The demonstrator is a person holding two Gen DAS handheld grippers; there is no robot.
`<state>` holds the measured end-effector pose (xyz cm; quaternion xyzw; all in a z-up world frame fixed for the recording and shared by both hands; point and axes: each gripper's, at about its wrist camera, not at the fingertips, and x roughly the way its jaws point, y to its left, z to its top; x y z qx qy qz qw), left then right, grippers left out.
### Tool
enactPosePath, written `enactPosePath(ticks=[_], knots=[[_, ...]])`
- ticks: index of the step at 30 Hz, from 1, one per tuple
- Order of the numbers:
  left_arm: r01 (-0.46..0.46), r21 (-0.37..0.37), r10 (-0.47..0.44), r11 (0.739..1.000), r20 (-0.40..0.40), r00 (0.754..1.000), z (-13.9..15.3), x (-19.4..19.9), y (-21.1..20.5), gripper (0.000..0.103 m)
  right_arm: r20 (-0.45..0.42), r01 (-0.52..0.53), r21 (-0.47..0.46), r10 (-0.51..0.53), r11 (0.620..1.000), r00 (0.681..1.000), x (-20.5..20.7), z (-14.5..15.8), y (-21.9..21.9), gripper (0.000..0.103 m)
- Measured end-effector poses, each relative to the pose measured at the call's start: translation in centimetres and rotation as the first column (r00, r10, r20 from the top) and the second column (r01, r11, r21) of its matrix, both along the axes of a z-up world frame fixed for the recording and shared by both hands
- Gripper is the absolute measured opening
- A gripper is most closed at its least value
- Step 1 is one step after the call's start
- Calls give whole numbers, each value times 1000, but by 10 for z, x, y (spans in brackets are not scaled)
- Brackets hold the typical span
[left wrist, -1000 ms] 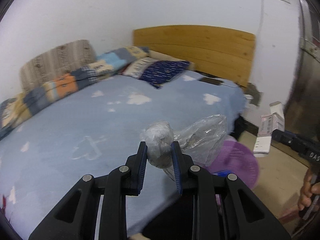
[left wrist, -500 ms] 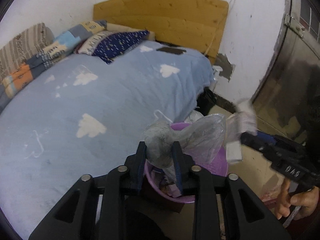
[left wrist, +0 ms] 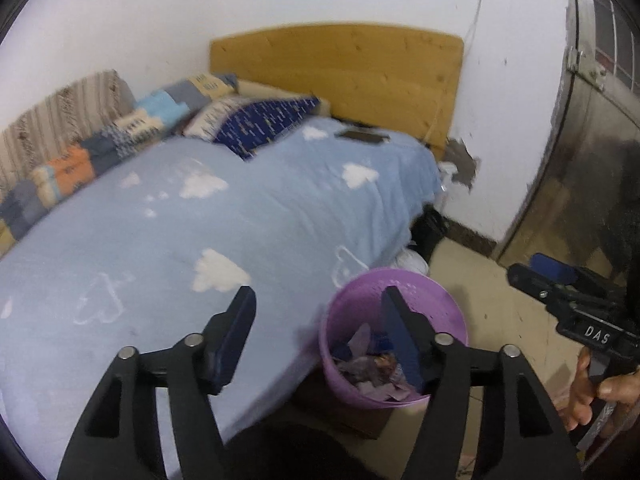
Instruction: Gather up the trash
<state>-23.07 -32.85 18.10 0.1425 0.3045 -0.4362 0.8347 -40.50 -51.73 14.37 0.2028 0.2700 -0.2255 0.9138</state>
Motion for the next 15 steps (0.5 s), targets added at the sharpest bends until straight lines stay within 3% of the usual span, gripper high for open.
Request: enactPosePath(ticks=[4, 8, 12, 15], knots=[[-54, -47, 56, 997, 27, 998, 13, -1, 40, 82, -5, 79, -84, -79, 993, 997, -6, 19, 26, 87], [-107, -85, 110, 991, 34, 993, 19, -9, 84, 90, -27, 168, -131, -173, 977, 985, -6, 29, 58, 90], [-136, -98, 145, 986, 86, 986, 17, -24, 112, 99, -57, 331, -196, -348, 923, 936, -9, 29, 93, 100], [-149, -92, 160, 985, 135, 978, 15, -36, 123, 103, -5, 338, -217, -347, 916, 938, -17, 29, 119, 101]])
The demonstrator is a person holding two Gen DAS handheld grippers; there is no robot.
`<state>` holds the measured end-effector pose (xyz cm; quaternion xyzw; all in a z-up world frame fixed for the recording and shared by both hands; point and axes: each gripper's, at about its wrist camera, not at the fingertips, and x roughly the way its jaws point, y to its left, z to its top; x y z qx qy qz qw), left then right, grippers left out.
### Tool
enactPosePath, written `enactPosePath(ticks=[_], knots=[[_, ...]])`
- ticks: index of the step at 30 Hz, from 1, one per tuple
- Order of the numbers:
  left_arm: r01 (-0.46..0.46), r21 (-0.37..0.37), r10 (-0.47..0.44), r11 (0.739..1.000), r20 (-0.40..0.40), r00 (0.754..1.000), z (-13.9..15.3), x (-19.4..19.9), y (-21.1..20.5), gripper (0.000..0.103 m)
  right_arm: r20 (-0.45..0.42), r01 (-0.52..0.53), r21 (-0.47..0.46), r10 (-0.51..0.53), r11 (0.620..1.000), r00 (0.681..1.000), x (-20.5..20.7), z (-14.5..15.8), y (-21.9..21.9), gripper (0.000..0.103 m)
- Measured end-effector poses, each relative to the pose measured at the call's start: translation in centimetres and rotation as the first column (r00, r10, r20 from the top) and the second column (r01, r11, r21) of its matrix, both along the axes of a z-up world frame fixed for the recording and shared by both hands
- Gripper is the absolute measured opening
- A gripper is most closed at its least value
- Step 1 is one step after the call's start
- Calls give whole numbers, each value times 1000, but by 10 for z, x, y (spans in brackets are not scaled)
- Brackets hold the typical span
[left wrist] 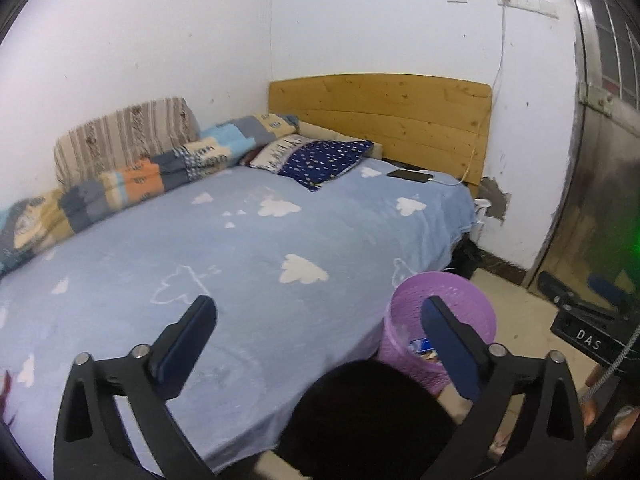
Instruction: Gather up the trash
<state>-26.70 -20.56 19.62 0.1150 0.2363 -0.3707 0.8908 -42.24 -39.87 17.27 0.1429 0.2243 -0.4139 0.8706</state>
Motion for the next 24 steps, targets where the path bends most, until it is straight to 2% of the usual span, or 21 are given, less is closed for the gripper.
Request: enactPosePath(ticks=[3, 8, 14, 19, 24], knots=[[-36, 24, 35, 999, 29, 999, -2, -6, 5, 103, -2, 46, -32, -46, 998, 999, -3, -1, 17, 101], [-116, 43, 112, 992, 100, 989, 0, -10, 11, 103, -69, 48, 20, -46, 999, 997, 5, -9, 25, 101], [-107, 63, 106, 992, 31, 994, 1, -3, 10, 103, -91, 53, 14, -52, 998, 995, 7, -9, 28, 101], [-131, 87, 126, 988, 62, 990, -1, -4, 10, 103, -100, 52, -6, -53, 999, 994, 6, -8, 34, 101], [-137, 83, 134, 987, 43, 990, -3, 0, 12, 103, -109, 57, -1, -57, 998, 992, 7, -10, 34, 101]])
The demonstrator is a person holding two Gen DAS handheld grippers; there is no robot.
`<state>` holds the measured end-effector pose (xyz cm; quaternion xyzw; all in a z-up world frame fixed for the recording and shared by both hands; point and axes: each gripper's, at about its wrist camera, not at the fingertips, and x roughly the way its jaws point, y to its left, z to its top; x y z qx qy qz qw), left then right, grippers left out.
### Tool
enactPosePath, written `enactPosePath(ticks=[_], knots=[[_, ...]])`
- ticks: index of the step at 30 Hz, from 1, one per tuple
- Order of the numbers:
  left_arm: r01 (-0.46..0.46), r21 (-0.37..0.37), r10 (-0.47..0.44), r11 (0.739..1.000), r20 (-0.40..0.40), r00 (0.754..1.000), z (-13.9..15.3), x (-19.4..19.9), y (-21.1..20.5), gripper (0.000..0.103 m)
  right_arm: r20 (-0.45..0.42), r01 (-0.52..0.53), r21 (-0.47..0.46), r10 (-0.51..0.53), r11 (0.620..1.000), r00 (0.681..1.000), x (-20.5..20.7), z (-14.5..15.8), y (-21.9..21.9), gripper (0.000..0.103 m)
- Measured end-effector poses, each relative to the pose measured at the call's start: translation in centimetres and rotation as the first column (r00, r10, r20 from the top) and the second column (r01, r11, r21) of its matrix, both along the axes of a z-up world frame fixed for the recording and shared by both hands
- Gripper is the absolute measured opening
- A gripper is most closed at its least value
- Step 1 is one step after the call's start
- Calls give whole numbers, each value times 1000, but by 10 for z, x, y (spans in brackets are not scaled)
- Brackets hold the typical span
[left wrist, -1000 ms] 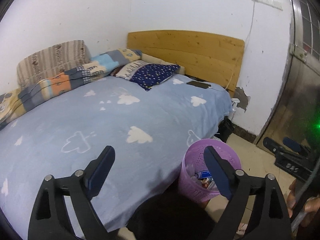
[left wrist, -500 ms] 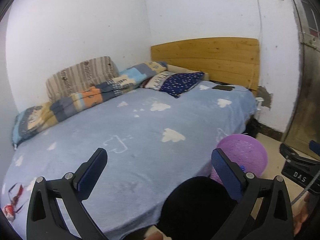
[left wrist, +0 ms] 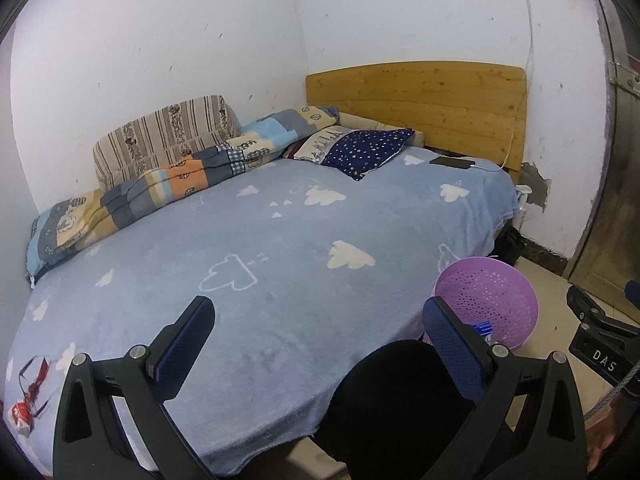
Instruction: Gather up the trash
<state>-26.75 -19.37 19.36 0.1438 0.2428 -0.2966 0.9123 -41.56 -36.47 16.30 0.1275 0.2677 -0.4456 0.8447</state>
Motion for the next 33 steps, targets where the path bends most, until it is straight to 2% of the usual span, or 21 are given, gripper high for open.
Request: enactPosePath(ticks=[33], knots=[[14, 9, -14, 1000, 6, 1000, -3, -2, -1, 103, -26, -22, -6, 21, 1000, 999, 4, -1, 4, 101]])
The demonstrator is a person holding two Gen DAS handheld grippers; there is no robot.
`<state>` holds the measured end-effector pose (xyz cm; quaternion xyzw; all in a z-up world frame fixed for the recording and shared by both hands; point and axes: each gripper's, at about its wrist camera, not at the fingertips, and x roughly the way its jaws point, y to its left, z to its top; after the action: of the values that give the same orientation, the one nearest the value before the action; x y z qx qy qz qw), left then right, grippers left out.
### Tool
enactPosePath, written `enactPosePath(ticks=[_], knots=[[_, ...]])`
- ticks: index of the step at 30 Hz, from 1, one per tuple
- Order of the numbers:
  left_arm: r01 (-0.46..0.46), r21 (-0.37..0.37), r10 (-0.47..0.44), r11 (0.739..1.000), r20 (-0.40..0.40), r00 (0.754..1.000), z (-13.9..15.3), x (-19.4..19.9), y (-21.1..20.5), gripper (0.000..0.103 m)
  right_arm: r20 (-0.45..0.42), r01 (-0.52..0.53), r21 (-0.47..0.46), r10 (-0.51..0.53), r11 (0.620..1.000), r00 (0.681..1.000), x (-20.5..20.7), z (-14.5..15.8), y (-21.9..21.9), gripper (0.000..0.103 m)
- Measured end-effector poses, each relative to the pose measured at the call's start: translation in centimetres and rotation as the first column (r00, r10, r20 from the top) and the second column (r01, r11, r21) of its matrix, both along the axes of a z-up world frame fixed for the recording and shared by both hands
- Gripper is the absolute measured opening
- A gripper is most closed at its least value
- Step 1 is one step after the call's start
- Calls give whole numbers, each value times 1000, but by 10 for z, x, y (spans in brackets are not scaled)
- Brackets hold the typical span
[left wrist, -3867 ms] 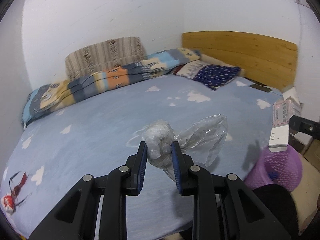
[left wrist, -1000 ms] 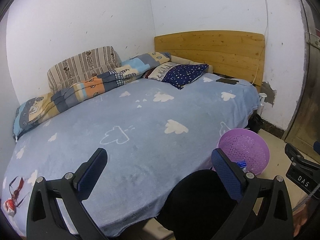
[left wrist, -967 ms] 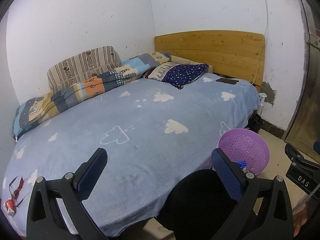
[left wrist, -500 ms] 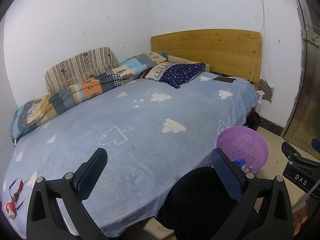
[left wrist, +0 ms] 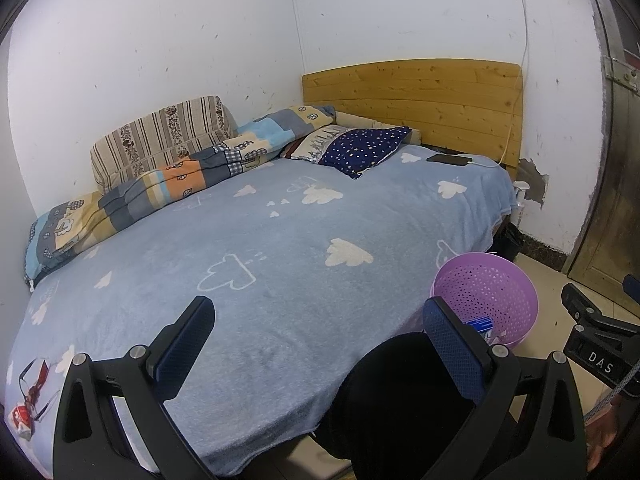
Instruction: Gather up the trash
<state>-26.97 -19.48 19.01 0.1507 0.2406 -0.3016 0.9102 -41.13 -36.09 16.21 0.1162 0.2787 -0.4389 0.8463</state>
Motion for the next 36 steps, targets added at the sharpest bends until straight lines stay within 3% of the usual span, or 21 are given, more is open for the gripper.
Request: enactPosePath(ticks=[36], knots=[[-39, -11, 39, 999, 13, 999, 13, 8, 14, 103, 0, -54, -32, 54, 998, 999, 13, 6, 8, 101]])
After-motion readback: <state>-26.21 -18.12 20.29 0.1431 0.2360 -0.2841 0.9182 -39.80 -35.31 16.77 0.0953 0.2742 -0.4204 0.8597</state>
